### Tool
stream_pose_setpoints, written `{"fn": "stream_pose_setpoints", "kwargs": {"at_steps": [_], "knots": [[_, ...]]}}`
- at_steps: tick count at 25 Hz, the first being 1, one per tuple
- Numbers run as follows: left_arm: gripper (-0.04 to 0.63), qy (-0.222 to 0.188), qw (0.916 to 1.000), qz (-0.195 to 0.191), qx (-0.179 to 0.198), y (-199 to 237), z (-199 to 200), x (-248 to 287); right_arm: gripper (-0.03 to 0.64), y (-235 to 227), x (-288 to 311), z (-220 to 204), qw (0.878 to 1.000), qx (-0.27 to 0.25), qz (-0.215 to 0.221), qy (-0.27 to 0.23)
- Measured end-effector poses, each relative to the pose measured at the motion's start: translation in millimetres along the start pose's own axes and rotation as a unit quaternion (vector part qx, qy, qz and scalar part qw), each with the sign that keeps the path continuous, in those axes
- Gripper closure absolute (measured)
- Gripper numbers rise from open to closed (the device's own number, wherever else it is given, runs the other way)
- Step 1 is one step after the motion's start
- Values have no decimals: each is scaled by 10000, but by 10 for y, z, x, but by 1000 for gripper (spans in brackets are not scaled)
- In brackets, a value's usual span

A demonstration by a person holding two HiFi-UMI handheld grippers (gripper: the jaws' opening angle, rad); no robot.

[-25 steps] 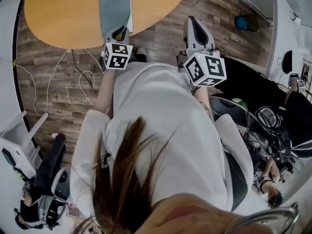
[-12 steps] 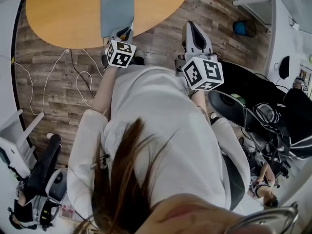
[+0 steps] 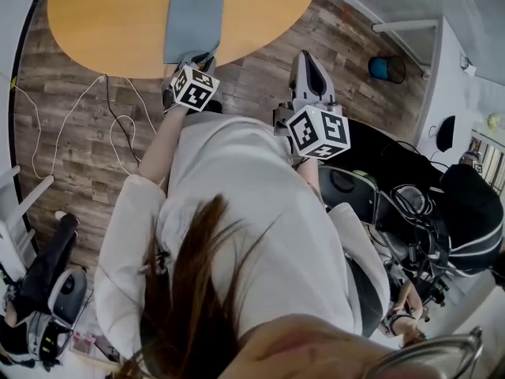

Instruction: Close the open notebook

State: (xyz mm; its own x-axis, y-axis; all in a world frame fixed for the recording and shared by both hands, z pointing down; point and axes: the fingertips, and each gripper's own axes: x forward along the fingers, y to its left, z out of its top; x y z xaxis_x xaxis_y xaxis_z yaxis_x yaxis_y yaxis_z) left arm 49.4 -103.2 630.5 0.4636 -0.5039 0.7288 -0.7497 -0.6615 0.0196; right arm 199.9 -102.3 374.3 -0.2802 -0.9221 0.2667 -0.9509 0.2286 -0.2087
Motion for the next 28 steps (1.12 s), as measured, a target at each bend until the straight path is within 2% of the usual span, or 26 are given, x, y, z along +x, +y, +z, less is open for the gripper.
{"fn": "stream_pose_setpoints", "kwargs": {"at_steps": [10,20,28], "knots": [[514,-345,9988,-89,-334,28,59,-92,614,5,46,-14,10000,34,62,21],[395,-161,9973,-340,-629,-72,5,-52,614,-13,-5,-29,9999,50,86,43],[385,-189,9968,-361,-684,-82,14,-64,614,-24,-58,-13,10000,59,64,5]]}}
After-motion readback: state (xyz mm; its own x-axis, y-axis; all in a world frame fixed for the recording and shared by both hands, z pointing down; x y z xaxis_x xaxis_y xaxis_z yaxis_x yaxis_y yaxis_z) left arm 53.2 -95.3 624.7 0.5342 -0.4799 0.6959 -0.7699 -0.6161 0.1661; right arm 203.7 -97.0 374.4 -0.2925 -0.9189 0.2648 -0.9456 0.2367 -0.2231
